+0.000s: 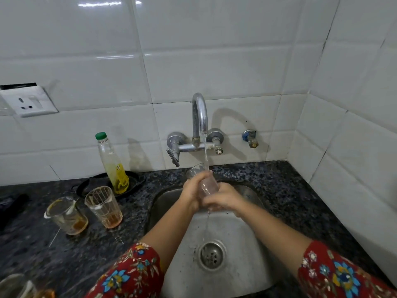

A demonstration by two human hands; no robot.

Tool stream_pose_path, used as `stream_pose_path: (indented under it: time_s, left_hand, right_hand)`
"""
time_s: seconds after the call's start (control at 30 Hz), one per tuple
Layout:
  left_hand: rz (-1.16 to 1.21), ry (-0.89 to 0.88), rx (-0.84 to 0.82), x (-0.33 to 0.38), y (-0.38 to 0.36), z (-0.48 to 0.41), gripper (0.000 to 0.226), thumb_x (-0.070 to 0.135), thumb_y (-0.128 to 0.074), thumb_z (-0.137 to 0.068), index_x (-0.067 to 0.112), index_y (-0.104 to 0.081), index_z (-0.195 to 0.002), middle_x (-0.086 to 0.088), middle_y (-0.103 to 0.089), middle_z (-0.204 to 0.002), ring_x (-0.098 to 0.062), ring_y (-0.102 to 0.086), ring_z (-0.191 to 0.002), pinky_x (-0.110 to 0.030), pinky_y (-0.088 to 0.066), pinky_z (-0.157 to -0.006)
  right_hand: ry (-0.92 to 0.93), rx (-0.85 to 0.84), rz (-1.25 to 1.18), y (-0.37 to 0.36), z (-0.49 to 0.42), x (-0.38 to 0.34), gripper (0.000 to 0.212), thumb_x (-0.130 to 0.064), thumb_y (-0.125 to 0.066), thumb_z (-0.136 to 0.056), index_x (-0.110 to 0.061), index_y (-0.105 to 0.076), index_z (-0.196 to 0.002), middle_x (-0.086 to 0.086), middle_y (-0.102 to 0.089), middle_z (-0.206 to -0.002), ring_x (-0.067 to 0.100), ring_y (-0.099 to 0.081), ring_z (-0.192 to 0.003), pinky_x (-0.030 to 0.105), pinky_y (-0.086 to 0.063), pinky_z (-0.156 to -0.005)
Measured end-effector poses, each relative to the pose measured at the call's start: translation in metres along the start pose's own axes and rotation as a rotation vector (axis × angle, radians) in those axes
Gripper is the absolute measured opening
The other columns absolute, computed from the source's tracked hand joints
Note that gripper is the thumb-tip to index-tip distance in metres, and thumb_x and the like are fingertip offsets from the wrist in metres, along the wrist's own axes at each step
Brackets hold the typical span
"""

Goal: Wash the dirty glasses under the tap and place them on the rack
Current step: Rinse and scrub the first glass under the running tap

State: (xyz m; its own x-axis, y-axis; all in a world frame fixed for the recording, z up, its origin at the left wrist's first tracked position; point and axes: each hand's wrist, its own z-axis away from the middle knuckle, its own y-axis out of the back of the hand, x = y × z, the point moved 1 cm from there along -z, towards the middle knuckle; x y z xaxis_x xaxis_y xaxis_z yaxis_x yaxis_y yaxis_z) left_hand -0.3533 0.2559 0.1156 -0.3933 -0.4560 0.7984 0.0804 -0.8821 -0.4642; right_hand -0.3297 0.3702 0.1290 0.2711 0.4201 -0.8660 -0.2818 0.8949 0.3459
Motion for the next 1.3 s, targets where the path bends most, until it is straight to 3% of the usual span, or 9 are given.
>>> stream_pose_path:
  time_s: [0.1, 0.23, 0.4, 0.57, 0.67, 0.77, 0.9, 1.0, 1.3]
  left_hand:
    - [-0.093, -0.051, 0.089, -0.002, -0.005, -0.004, 0.046, 0.021, -0.085, -0.065, 0.003, -0.068, -0.104, -0.014, -0.071, -0.094, -0.028, -0.069, -0.084, -0.038, -0.058, -0.078]
    - [0.099, 0.009, -0.253, 0.004, 0.006, 0.004, 0.022, 0.022, -0.071, -0.078, 0.009, -0.067, -0.095, -0.01, -0.069, -0.093, -0.024, -0.066, -0.087, -0.039, -0.055, -0.081]
    - [-0.06, -0.114, -0.152, 0.0, 0.001, 0.003, 0.038, 0.022, -0.079, -0.066, 0.008, -0.065, -0.098, -0.015, -0.063, -0.099, -0.024, -0.064, -0.086, -0.039, -0.057, -0.076]
    - [-0.039, -0.045, -0.321, 0.007, 0.01, 0.008, 0.025, 0.027, -0.071, -0.072, 0.01, -0.076, -0.089, -0.01, -0.071, -0.092, -0.023, -0.069, -0.085, -0.04, -0.052, -0.087]
    - [-0.285, -0.138, -0.197, 0.007, 0.006, 0.01, 0.049, 0.032, -0.081, -0.065, 0.004, -0.07, -0.104, -0.011, -0.07, -0.097, -0.028, -0.068, -0.094, -0.04, -0.053, -0.09]
    - [-0.423, -0.207, -0.13, 0.013, -0.007, 0.019, 0.044, 0.016, -0.081, -0.076, 0.004, -0.06, -0.114, -0.008, -0.069, -0.096, -0.015, -0.071, -0.081, -0.021, -0.058, -0.069]
    - [-0.455, -0.256, -0.09, 0.023, -0.003, 0.027, 0.032, 0.029, -0.07, -0.087, 0.009, -0.065, -0.112, 0.0, -0.074, -0.097, -0.009, -0.072, -0.081, -0.02, -0.057, -0.066]
    - [-0.437, -0.328, 0.004, 0.025, 0.01, 0.028, 0.047, 0.043, -0.063, -0.089, 0.015, -0.06, -0.126, -0.002, -0.067, -0.121, -0.013, -0.065, -0.106, -0.034, -0.055, -0.089]
    - [-0.431, -0.337, 0.009, 0.019, 0.015, 0.044, 0.041, 0.051, -0.035, -0.099, 0.025, -0.061, -0.116, 0.005, -0.068, -0.112, -0.009, -0.064, -0.1, -0.028, -0.048, -0.091]
  right_hand:
    - [0.118, 0.294, 0.297, -0.01, 0.003, 0.007, 0.037, -0.025, -0.077, -0.062, -0.02, -0.059, -0.093, -0.004, -0.065, -0.083, 0.011, -0.063, -0.072, 0.021, -0.049, -0.057]
    - [-0.031, -0.358, -0.472, 0.005, 0.015, 0.013, 0.014, -0.008, -0.069, -0.076, -0.004, -0.066, -0.089, 0.011, -0.067, -0.082, 0.018, -0.063, -0.07, 0.025, -0.055, -0.068]
    - [0.071, -0.039, -0.263, -0.004, 0.014, 0.015, 0.021, -0.005, -0.073, -0.073, -0.007, -0.066, -0.092, 0.009, -0.065, -0.072, 0.014, -0.062, -0.057, 0.027, -0.054, -0.059]
    - [-0.083, -0.442, -0.609, 0.003, 0.024, 0.018, 0.021, -0.018, -0.066, -0.077, -0.005, -0.066, -0.094, 0.01, -0.069, -0.079, 0.019, -0.067, -0.066, 0.022, -0.055, -0.058]
    - [0.073, -0.171, -0.349, -0.001, 0.019, 0.016, 0.028, -0.01, -0.075, -0.076, -0.012, -0.063, -0.101, 0.004, -0.07, -0.085, 0.018, -0.068, -0.074, 0.02, -0.053, -0.058]
    - [0.152, 0.082, -0.374, -0.013, 0.01, 0.017, 0.043, 0.002, -0.073, -0.074, -0.014, -0.058, -0.111, 0.004, -0.07, -0.096, 0.015, -0.068, -0.085, 0.019, -0.055, -0.067]
    - [0.087, 0.117, -0.483, -0.01, -0.009, 0.014, 0.046, 0.007, -0.071, -0.074, -0.006, -0.057, -0.115, 0.012, -0.067, -0.111, 0.022, -0.066, -0.095, 0.032, -0.055, -0.078]
    - [0.118, 0.042, -0.485, -0.015, -0.009, 0.001, 0.048, 0.008, -0.07, -0.074, -0.011, -0.057, -0.117, 0.006, -0.068, -0.109, 0.022, -0.067, -0.095, 0.034, -0.058, -0.076]
    - [0.117, 0.005, -0.381, -0.013, -0.004, 0.024, 0.055, 0.013, -0.07, -0.066, -0.016, -0.057, -0.111, 0.002, -0.068, -0.102, 0.017, -0.064, -0.092, 0.037, -0.053, -0.081]
